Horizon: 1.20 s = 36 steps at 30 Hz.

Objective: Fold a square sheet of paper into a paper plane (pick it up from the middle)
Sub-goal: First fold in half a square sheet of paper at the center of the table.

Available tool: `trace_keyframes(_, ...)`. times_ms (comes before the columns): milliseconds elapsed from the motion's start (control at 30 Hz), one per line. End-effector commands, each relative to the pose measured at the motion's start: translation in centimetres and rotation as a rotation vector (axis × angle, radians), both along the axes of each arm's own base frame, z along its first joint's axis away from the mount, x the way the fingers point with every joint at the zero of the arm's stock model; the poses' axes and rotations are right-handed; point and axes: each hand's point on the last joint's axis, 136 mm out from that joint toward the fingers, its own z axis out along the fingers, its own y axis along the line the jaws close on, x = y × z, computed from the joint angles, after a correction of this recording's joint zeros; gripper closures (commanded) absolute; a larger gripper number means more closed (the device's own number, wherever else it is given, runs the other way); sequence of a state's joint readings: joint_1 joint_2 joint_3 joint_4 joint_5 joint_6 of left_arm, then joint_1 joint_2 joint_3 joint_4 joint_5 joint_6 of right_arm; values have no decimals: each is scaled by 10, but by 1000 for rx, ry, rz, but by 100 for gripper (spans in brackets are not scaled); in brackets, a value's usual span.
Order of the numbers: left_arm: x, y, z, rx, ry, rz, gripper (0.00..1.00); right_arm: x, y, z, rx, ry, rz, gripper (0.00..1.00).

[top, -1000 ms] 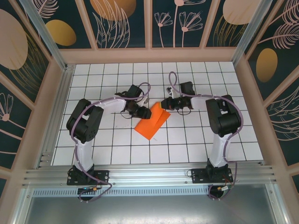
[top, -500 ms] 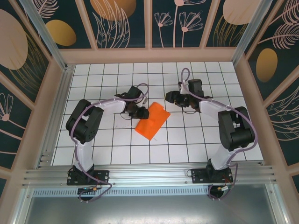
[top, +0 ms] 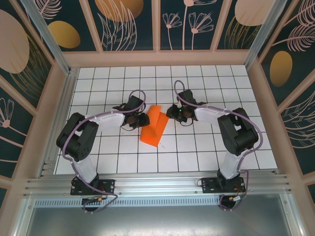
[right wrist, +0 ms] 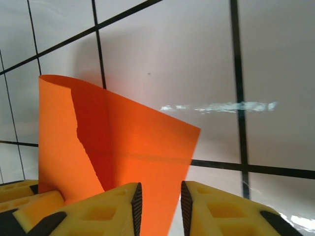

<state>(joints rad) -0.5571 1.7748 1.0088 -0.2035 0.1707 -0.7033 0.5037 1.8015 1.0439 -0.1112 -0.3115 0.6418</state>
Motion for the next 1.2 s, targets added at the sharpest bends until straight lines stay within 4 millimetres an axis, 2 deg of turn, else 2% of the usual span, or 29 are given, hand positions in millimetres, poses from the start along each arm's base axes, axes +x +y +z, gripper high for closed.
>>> trace_keyframes(0,6,-6,12,-62,-34,37,68,3,12,4,11,24,13,76)
trace_keyframes(133,1,-10,11,-76,-33,-18,68,2,12,-10,-8,64,7,81)
trace_keyframes(333,-4,-18,14,-86,-40,-114,68,3,16,-25,-10,99,12,93)
trace_keyframes(600,-17,-26,10,-47,-23,-225,67,-2,15,-39,1,136,5,96)
trace_keyframes(733,-21,-37,9,-43,-16,-245,64,-3,15,-42,52,150,-6,96)
trace_keyframes(833,-20,-37,4,-5,-6,-212,63,-3,14,-42,79,154,-14,97)
trace_keyframes(933,-19,-32,-5,55,12,-177,64,-4,17,-37,139,152,-14,97)
trace_keyframes(1033,-21,-26,-15,123,32,-157,64,2,17,-21,194,111,-14,96)
trace_keyframes(1167,-22,-18,-23,189,45,-157,64,12,3,5,196,43,-51,89)
